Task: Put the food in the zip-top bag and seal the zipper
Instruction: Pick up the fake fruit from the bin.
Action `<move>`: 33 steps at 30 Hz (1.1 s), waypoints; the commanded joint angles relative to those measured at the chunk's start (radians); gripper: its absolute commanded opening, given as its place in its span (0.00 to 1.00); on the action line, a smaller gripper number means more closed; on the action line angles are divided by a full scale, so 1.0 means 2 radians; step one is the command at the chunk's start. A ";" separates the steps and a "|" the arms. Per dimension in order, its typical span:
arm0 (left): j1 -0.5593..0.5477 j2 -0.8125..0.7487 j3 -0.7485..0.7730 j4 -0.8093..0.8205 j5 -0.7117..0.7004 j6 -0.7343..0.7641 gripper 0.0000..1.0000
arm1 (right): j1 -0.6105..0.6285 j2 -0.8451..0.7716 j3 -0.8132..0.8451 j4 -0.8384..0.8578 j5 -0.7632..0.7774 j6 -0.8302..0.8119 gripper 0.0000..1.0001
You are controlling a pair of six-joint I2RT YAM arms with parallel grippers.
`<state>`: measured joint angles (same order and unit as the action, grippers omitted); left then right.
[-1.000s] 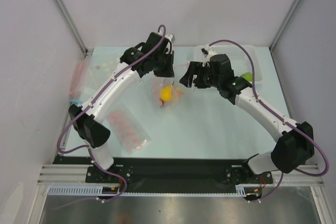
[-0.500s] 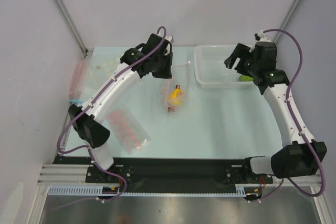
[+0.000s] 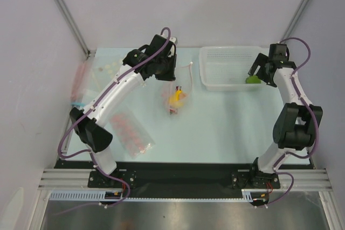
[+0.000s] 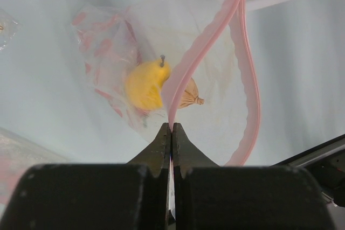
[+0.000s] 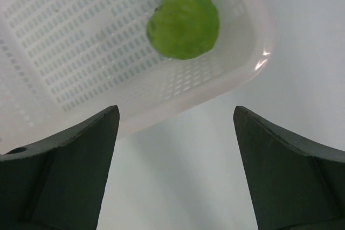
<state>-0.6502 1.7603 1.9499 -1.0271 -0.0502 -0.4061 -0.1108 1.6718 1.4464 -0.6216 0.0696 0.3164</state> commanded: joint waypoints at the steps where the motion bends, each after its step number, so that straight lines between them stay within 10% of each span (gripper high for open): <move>1: -0.002 -0.021 0.004 0.004 -0.006 0.014 0.00 | -0.012 0.025 0.038 0.004 0.016 -0.012 0.93; 21: -0.002 0.007 0.030 0.003 -0.003 0.019 0.00 | -0.011 0.199 0.125 -0.003 0.016 -0.024 0.83; 33: -0.002 0.034 0.054 0.005 0.007 0.012 0.00 | 0.002 0.128 0.124 0.005 -0.055 -0.016 0.42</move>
<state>-0.6502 1.8214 1.9995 -1.0340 -0.0452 -0.3832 -0.1318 2.0548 1.6794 -0.6254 0.0299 0.2752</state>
